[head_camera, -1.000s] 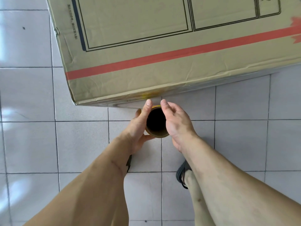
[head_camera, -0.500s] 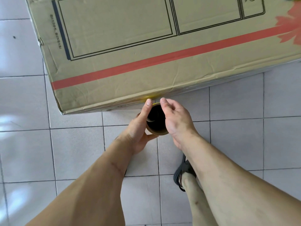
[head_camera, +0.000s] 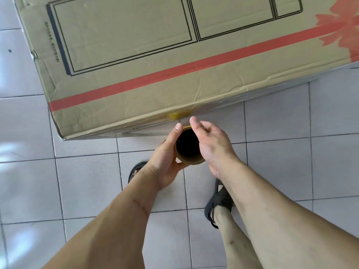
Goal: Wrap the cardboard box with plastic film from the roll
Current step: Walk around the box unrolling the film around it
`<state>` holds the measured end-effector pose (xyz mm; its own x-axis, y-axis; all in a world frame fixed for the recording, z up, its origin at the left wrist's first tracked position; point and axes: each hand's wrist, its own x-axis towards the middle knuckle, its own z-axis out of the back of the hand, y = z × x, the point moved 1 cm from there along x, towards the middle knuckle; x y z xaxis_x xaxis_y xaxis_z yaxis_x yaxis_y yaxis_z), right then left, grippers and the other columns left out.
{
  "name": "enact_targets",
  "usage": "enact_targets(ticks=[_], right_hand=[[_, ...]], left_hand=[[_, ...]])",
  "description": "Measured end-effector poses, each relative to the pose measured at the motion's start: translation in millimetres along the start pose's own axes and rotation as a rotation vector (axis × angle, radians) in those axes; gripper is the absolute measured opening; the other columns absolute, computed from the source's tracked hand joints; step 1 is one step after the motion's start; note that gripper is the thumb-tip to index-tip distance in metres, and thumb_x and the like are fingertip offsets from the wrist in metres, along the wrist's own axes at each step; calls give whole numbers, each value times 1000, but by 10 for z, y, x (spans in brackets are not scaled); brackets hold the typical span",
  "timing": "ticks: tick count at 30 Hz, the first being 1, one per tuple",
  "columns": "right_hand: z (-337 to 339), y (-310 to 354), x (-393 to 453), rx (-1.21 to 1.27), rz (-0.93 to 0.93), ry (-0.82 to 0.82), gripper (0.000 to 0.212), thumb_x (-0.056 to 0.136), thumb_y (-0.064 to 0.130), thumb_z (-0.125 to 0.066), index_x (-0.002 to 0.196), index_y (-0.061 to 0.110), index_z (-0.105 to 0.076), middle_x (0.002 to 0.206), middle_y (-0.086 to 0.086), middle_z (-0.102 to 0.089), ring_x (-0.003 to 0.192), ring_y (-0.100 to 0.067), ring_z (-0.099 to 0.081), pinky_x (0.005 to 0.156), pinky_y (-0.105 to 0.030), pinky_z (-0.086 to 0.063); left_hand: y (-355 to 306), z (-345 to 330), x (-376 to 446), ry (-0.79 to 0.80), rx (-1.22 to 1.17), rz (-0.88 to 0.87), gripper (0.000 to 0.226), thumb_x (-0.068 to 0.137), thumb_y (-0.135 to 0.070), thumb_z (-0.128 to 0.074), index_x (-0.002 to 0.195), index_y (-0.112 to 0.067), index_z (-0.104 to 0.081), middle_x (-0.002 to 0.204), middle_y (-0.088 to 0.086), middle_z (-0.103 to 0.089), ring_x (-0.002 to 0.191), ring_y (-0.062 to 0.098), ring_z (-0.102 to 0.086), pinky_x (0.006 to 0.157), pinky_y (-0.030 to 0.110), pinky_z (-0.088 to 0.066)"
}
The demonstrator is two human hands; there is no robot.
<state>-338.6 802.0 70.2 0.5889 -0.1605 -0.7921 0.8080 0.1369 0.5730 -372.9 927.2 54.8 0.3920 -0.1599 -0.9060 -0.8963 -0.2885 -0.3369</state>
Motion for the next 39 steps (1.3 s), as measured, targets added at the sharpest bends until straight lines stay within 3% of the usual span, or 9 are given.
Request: enact_targets(ticks=[9,15,20,22,25,27,32,35,39], right_hand=[[184,31,66,105,22,6,41,92,57,-61,111,23,-71,106,3,-73,101,-12,-67,77,-23,-47],[234,3,61,59,54,27,42,95,49,-62,127,23,-65,120,4,-67,114,-14,-62,93,-26,-47],[453,71,111,49,85,-79,41,89,53,-67,119,25,-66,110,8,-66,95,-3,-61,69,-16,-44],[496,55,118,66,39,-112,38,94,60,-55,103,26,-68,100,9,-67,88,0,-59,67,-21,-44],[489,13,78,107,-37,-102,42,98,61,-47,86,25,-65,97,5,-69,91,-10,-63,74,-29,-48],[512,-1,79,99,-14,-101,39,97,59,-51,85,26,-67,95,6,-71,93,-12,-65,73,-29,-48],[671,115,185,84,35,-201,45,84,62,-68,104,22,-69,97,6,-71,87,-8,-64,67,-23,-46],[712,80,190,114,-11,-144,44,88,64,-61,103,23,-70,92,11,-67,83,-4,-60,62,-20,-40],[742,15,131,124,-31,-110,43,90,63,-58,109,26,-70,96,11,-67,89,-4,-62,69,-22,-46]], left_hand=[[-69,-233,-42,-12,81,19,45,92,-73,-64,121,-40,-70,132,-16,-73,133,8,-59,112,48,-41],[-142,-357,-27,-48,130,19,63,94,-85,-48,127,-37,-73,127,-6,-80,128,18,-68,102,46,-48],[-51,-509,-15,8,193,42,109,71,-109,-45,159,-44,-54,160,-6,-62,150,17,-51,114,50,-40],[-63,-565,2,-47,255,-13,104,68,-100,-44,156,-44,-56,162,-10,-58,154,15,-46,117,49,-38],[-128,-634,67,-115,221,-51,65,87,-75,-53,127,-30,-77,132,2,-80,137,24,-66,124,53,-46],[-116,-692,112,-105,169,-55,75,80,-80,-58,125,-24,-79,123,2,-84,128,24,-73,121,53,-50],[-83,-816,148,-10,194,-17,84,89,-91,-56,144,-29,-69,140,-1,-77,137,21,-67,110,44,-54],[-137,-818,127,14,267,-6,108,64,-101,-58,151,-36,-63,154,-8,-67,148,19,-54,110,47,-41],[-107,-881,206,3,150,-50,94,64,-82,-72,136,-22,-75,133,9,-80,136,30,-70,123,56,-48]])
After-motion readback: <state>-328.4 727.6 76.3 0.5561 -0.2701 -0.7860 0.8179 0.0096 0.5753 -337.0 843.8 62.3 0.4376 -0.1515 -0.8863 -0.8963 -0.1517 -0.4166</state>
